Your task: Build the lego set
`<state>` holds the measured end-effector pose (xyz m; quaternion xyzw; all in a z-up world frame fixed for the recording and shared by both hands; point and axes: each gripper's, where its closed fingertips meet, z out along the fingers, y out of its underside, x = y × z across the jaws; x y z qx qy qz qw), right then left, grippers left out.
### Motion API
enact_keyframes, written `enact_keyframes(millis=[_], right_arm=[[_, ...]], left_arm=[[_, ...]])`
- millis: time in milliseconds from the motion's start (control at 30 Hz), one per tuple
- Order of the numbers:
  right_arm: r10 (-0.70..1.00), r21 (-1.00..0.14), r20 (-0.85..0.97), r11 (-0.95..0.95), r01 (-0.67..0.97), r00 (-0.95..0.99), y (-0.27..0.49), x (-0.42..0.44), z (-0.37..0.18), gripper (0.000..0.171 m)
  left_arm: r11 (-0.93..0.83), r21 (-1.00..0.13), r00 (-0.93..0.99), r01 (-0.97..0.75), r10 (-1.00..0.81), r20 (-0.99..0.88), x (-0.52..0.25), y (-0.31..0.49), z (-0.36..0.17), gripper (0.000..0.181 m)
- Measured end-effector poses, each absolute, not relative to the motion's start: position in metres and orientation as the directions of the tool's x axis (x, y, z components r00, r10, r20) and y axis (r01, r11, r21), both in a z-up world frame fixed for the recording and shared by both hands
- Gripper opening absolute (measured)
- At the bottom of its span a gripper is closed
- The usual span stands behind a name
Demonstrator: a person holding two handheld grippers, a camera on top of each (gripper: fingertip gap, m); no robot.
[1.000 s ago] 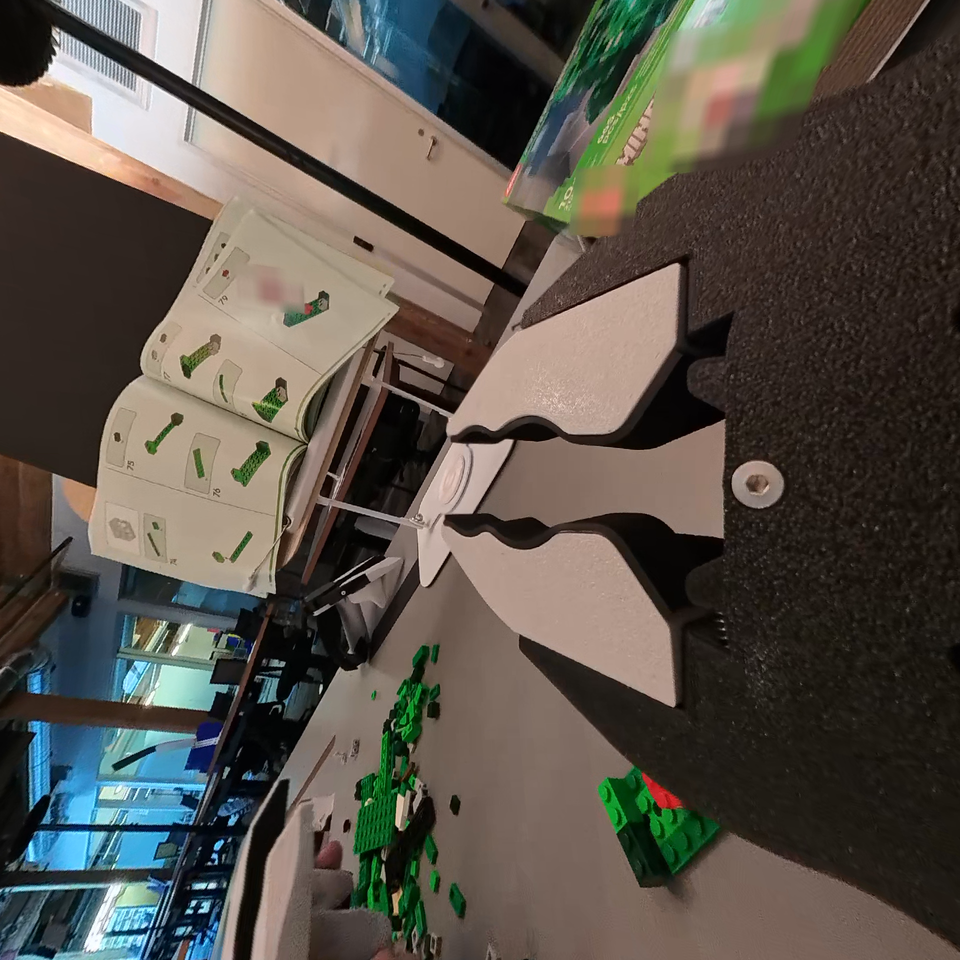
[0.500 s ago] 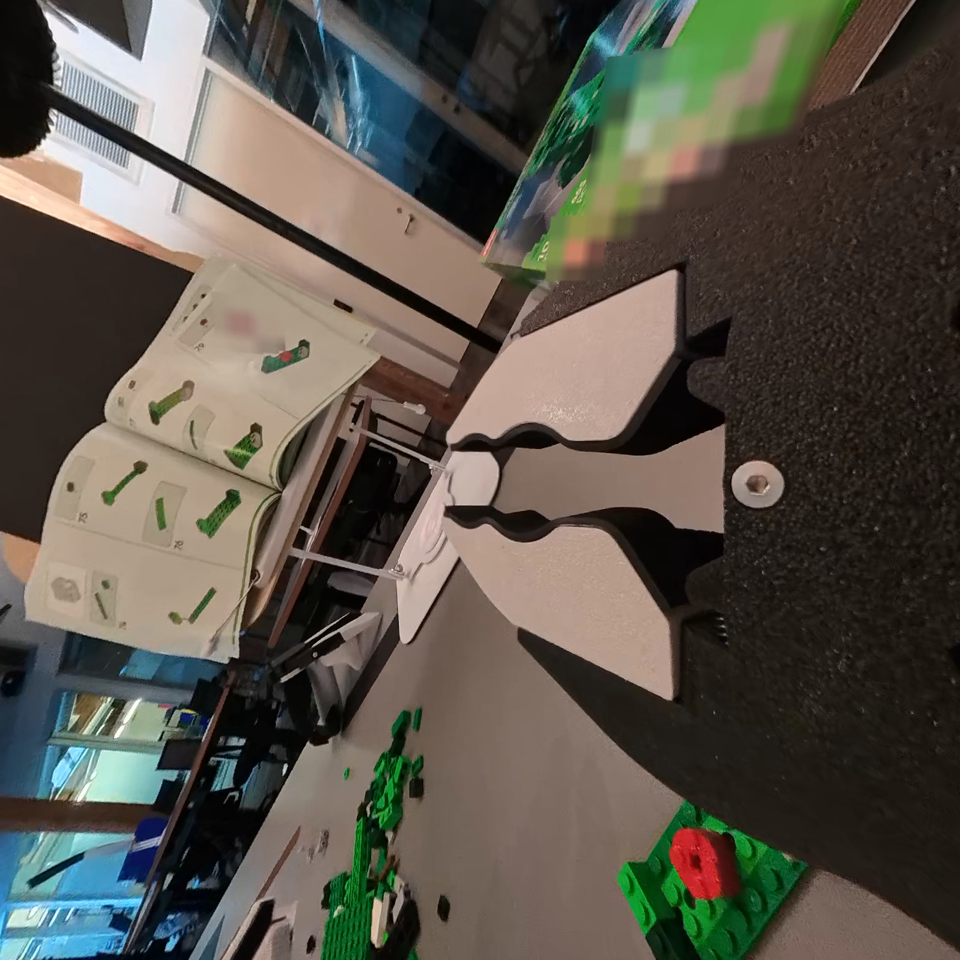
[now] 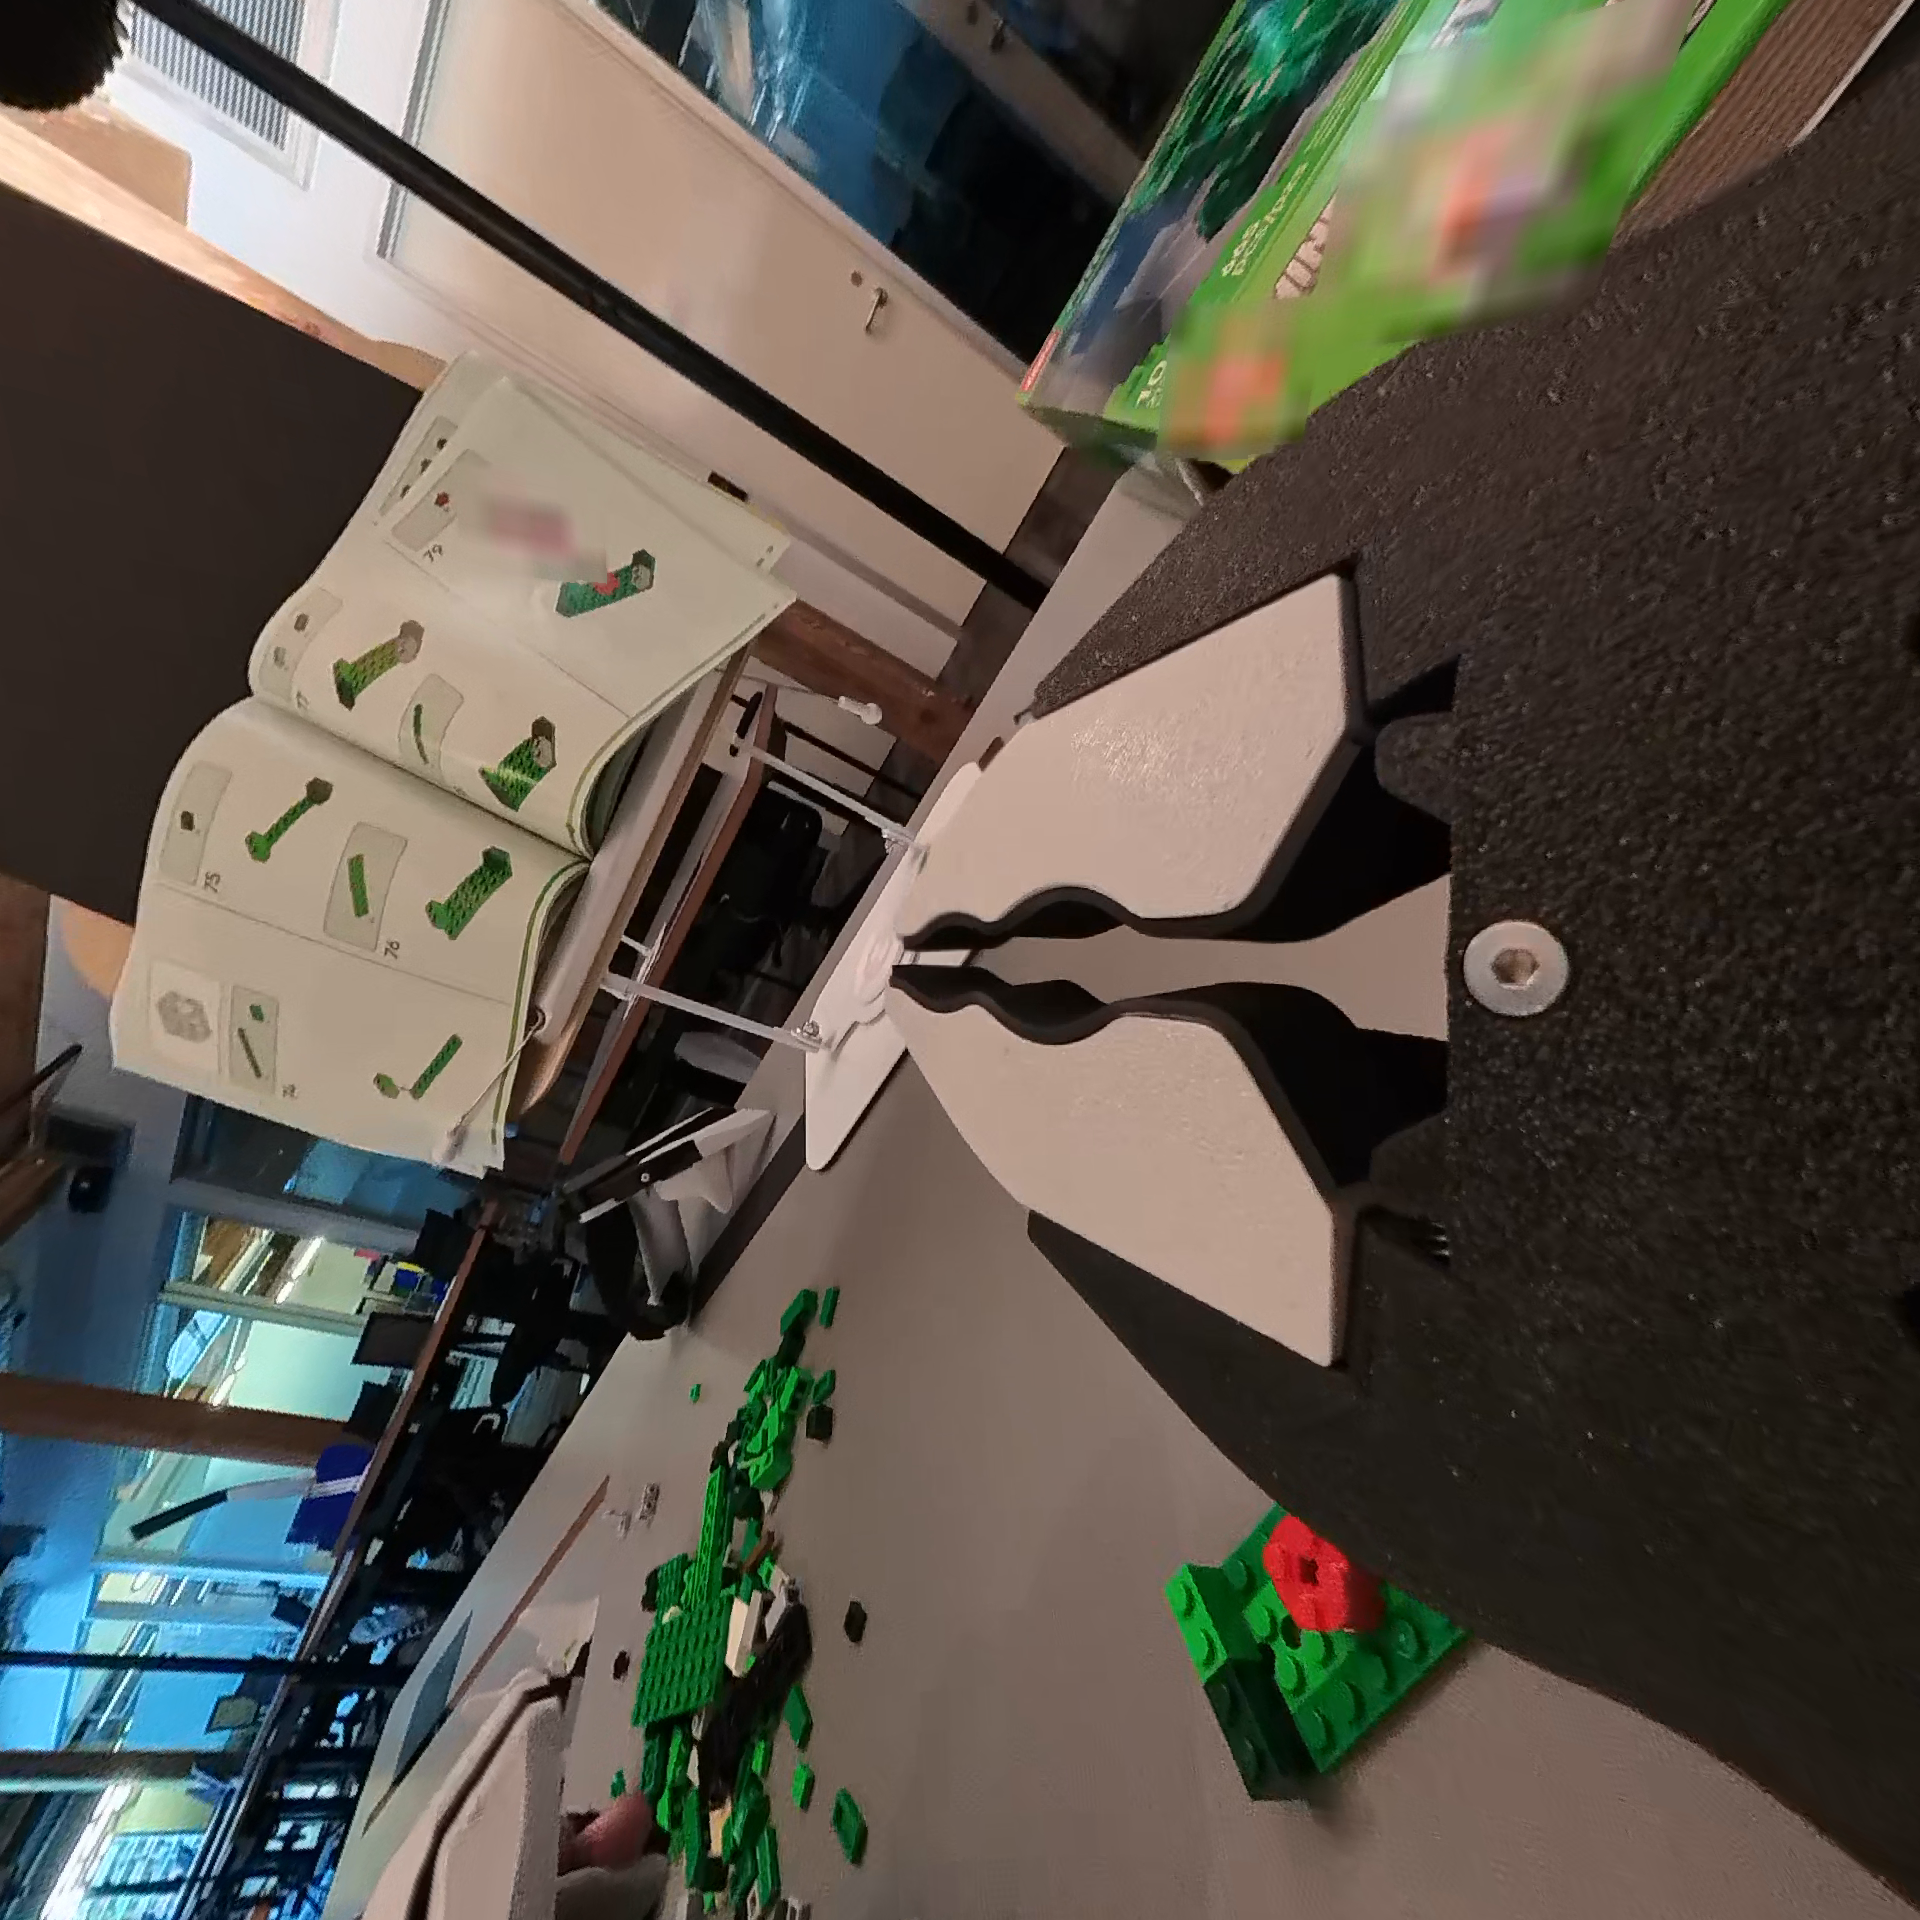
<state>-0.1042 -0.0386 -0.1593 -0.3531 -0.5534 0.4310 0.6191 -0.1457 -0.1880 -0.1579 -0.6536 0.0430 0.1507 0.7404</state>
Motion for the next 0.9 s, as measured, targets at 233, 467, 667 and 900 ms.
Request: enact_keyframes(millis=[233, 467, 667, 900], right_arm=[[0.930, -0.920, 0.367, 0.363, -0.145, 0.004, -0.038, -0.104, -0.160, 0.001], [0.922, -0.912, 0.388, 0.384, -0.144, -0.002, -0.040, -0.104, -0.161, 0.000], [0.913, -0.904, 0.409, 0.404, -0.139, -0.005, -0.043, -0.105, -0.162, 0.000], [0.955, -0.940, 0.295, 0.284, -0.189, -0.035, -0.049, -0.113, -0.147, 0.008]], left_arm=[[0.113, -0.963, 0.961, -0.244, 0.163, -0.224, -0.148, -0.190, -0.157, 0.000], [0.109, -0.962, 0.960, -0.252, 0.157, -0.233, -0.146, -0.189, -0.157, 0.000], [0.107, -0.961, 0.959, -0.256, 0.155, -0.238, -0.145, -0.189, -0.158, 0.000], [0.108, -0.962, 0.958, -0.251, 0.168, -0.231, -0.147, -0.187, -0.157, 0.000]])
